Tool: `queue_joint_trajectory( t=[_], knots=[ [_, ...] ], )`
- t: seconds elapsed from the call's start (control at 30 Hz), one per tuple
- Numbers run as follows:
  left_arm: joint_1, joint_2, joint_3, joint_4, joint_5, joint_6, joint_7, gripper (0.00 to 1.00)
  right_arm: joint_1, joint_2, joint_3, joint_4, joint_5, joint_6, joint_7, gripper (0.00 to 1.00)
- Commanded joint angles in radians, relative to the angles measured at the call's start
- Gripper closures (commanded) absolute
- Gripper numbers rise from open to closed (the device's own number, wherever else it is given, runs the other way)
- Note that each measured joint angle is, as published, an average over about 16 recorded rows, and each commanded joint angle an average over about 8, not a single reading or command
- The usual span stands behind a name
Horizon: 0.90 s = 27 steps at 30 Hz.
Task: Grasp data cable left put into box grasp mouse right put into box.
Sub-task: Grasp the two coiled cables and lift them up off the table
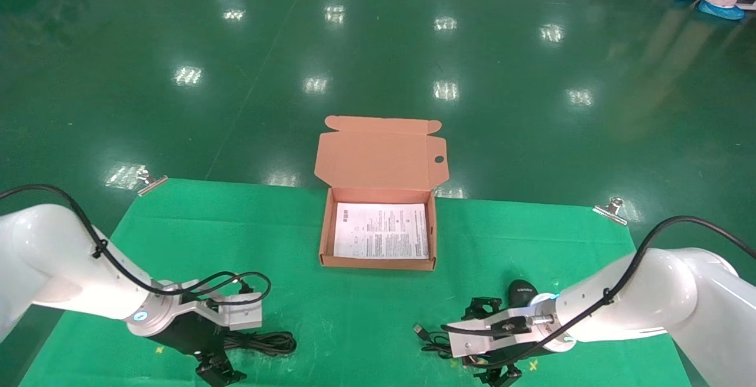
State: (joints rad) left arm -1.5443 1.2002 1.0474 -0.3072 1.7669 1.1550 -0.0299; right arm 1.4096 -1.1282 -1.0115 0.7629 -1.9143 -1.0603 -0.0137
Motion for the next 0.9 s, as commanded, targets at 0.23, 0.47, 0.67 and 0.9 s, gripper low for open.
queue_joint_trajectory(
  t=[0.23,0.47,0.67,0.9],
  knots=[
    [0.0,-0.002,0.002,-0.01,0.003,0.002,-0.002,1.0,0.001,0.001,-0.001,0.005,-0.001,-0.003,0.0,1.0],
    [0.0,-0.003,0.002,-0.014,0.004,0.002,-0.002,1.0,0.001,0.002,-0.001,0.006,-0.001,-0.004,0.001,1.0],
    [0.0,-0.003,0.003,-0.016,0.004,0.003,-0.003,1.0,0.002,0.002,-0.001,0.007,-0.001,-0.005,0.001,1.0],
    [0.0,-0.004,0.003,-0.017,0.005,0.004,-0.003,1.0,0.002,0.003,-0.002,0.008,-0.002,-0.005,0.001,1.0]
  ],
)
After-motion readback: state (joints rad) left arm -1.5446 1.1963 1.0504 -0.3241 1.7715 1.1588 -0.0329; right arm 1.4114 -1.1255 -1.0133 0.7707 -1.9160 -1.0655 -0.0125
